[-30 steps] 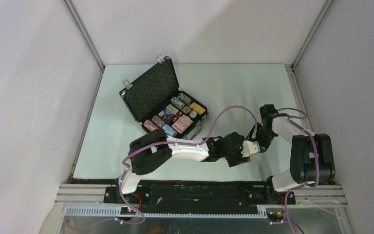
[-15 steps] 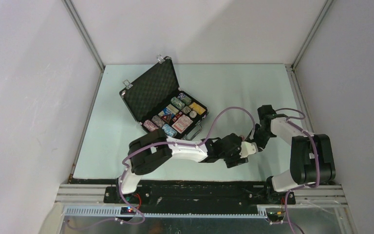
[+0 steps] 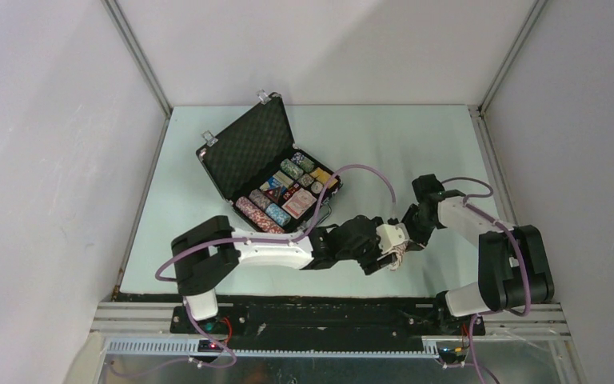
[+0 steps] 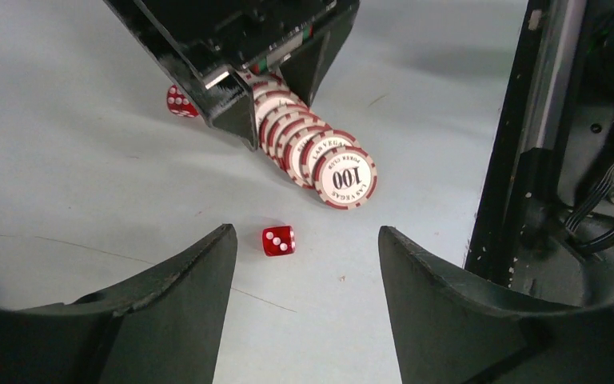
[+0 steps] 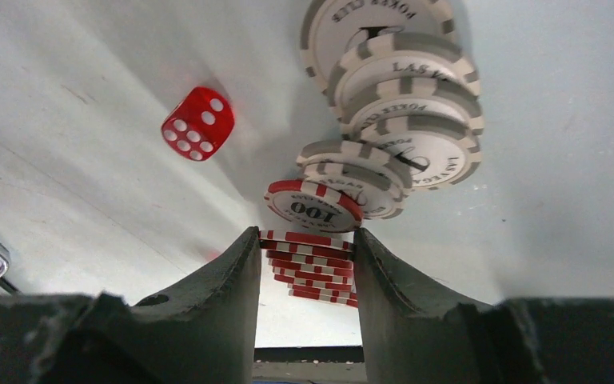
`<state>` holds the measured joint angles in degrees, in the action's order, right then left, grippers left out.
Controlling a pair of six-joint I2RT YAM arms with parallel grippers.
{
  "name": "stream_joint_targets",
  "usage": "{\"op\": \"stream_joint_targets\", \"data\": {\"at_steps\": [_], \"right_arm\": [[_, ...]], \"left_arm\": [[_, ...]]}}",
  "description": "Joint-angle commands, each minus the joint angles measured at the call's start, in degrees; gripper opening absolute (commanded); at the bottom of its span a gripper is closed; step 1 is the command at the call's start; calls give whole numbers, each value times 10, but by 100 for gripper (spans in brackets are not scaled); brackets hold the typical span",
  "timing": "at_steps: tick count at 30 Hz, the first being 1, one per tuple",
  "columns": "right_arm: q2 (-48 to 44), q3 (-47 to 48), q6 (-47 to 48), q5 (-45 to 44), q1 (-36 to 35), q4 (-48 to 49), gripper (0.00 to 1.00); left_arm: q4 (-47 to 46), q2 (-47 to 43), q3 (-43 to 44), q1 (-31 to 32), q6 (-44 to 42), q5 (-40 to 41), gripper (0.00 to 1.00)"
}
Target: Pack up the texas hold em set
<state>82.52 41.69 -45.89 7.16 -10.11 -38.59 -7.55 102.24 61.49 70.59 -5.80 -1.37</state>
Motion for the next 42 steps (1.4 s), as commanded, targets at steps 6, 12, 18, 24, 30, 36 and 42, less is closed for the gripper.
{"op": "stream_joint_targets", "data": {"at_steps": [6, 12, 18, 24, 30, 36, 42], "right_arm": [[-9, 6, -17, -5, -29, 27, 35], [-2, 12, -15, 1, -41, 40, 35], [10, 17, -20, 2, -57, 47, 38], [21, 28, -20, 1, -78, 63, 41], [34, 57, 14, -38, -101, 54, 62], [37, 84, 54, -71, -102, 31, 74], [-17, 87, 91, -84, -113, 22, 79]], "left_arm": [[-10, -54, -28, -14, 33, 34, 72], [-3, -71, -40, -26, 53, 37, 72], [13, -88, -44, -35, 54, 39, 72], [24, -98, -45, -40, 54, 41, 72], [39, -101, -40, -43, 54, 47, 72], [51, -122, -50, -55, 74, 60, 72], [45, -178, -88, -76, 90, 70, 72]]}}
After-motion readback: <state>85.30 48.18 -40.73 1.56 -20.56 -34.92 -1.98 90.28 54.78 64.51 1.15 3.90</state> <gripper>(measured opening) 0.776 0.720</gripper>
